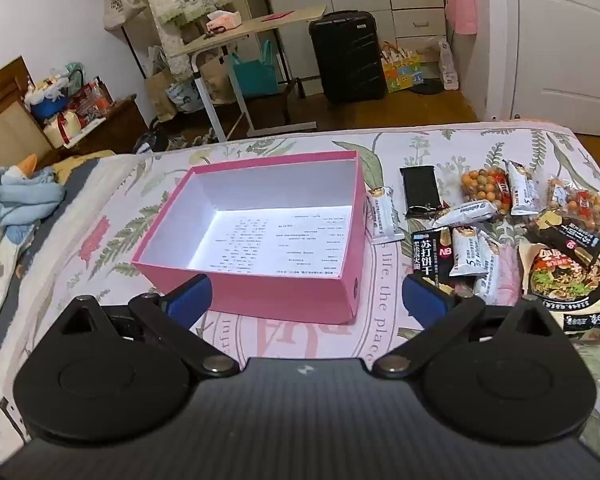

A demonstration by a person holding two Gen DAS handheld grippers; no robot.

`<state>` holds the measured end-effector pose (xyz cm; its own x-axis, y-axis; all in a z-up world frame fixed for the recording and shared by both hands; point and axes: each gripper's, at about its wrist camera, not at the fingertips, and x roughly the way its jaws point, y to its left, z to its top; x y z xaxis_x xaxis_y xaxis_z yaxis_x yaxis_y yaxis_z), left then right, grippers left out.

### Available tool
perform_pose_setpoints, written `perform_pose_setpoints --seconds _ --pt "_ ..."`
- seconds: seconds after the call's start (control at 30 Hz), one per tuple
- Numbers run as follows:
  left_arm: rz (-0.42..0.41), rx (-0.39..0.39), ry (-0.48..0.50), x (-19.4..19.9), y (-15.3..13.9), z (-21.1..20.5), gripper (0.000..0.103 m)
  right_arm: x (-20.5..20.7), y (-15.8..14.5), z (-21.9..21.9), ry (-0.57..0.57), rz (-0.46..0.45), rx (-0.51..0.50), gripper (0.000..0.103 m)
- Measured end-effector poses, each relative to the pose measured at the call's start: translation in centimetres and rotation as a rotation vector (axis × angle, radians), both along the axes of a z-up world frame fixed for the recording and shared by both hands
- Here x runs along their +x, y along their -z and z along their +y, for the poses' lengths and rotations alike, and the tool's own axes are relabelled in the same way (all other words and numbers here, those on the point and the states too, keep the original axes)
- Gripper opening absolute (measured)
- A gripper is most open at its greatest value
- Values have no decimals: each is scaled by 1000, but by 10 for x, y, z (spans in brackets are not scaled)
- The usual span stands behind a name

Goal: Organize snacks
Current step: 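Move both tools toward the snacks beside the pink box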

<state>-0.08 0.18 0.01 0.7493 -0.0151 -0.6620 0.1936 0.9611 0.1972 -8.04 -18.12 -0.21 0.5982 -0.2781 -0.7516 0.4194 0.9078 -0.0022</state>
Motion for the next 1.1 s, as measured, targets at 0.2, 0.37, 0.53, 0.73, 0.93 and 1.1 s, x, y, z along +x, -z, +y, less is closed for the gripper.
perform_pose_setpoints --seconds 0.2,0.37,0.53,0.73,0.93,1.1 --pt "39 -1 42 5 8 0 102 0 6 -5 -2 9 15 103" --pt "38 -23 58 -1 9 -4 102 4 7 -7 -2 28 17 103" --pt "52 -24 63 -1 14 -5 102 3 10 -7 3 34 30 103" --pt "75 -33 60 2 16 -5 103 3 11 -9 -3 37 28 103" --pt "79 -35 58 1 15 -9 103 3 16 -10 -13 36 17 103" --pt "89 -32 71 1 16 -13 103 5 19 -10 -35 37 12 103"
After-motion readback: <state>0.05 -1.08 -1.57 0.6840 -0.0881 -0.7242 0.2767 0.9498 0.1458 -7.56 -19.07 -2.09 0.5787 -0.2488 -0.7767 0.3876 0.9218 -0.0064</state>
